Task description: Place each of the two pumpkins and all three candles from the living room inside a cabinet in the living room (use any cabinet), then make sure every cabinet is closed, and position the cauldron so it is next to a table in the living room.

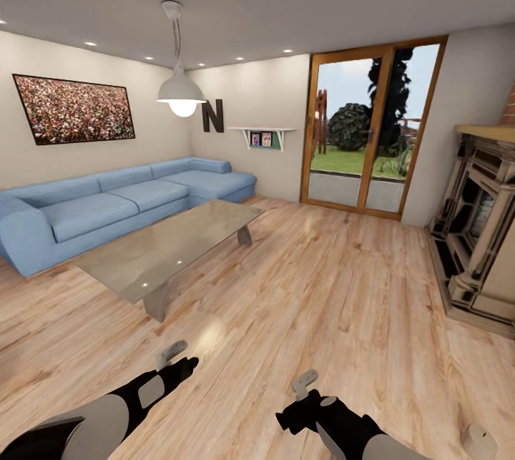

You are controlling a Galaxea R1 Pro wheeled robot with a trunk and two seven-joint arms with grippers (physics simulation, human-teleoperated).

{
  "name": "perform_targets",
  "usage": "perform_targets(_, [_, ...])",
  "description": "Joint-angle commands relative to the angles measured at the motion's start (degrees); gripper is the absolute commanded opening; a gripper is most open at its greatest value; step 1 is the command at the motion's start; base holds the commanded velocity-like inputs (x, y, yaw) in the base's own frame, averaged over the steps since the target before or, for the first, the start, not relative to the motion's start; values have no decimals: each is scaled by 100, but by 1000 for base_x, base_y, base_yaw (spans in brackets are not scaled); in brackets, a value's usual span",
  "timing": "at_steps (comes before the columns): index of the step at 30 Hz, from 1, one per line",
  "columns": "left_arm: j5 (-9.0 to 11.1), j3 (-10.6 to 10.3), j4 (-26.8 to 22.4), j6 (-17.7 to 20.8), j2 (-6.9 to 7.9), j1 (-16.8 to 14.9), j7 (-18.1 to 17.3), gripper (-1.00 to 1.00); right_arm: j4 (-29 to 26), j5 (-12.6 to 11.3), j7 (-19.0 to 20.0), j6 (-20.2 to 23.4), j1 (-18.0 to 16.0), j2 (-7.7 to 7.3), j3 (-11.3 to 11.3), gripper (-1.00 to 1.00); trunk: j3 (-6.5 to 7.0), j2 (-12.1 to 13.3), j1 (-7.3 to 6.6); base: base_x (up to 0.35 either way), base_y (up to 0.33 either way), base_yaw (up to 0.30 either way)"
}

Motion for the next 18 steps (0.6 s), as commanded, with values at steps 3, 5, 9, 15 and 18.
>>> perform_targets(3, [19, 44, 8, 13, 2, -7, -28, 100, -8, -45, 7, 30, -4, -3, 35, 100, -3, -4, 0, 2, -1, 32])
perform_targets(5, [19, 44, 8, 15, 2, -6, -28, 100, -8, -45, 4, 31, -4, -3, 35, 100, 8, -4, 0, 0, 0, 112])
perform_targets(9, [19, 44, 8, 13, 2, -7, -28, 100, -8, -45, -4, 31, -4, -3, 36, 100, 36, -4, 0, 0, 0, 120])
perform_targets(15, [19, 44, 8, 13, 2, -6, -24, 100, -8, -45, 0, 29, -4, -3, 36, 100, 84, -4, 0, 18, -11, 122])
perform_targets(18, [19, 44, 8, 13, 7, -6, -27, 100, -8, -45, 5, 30, -4, -3, 36, 100, 98, -4, 0, 200, -92, 82])
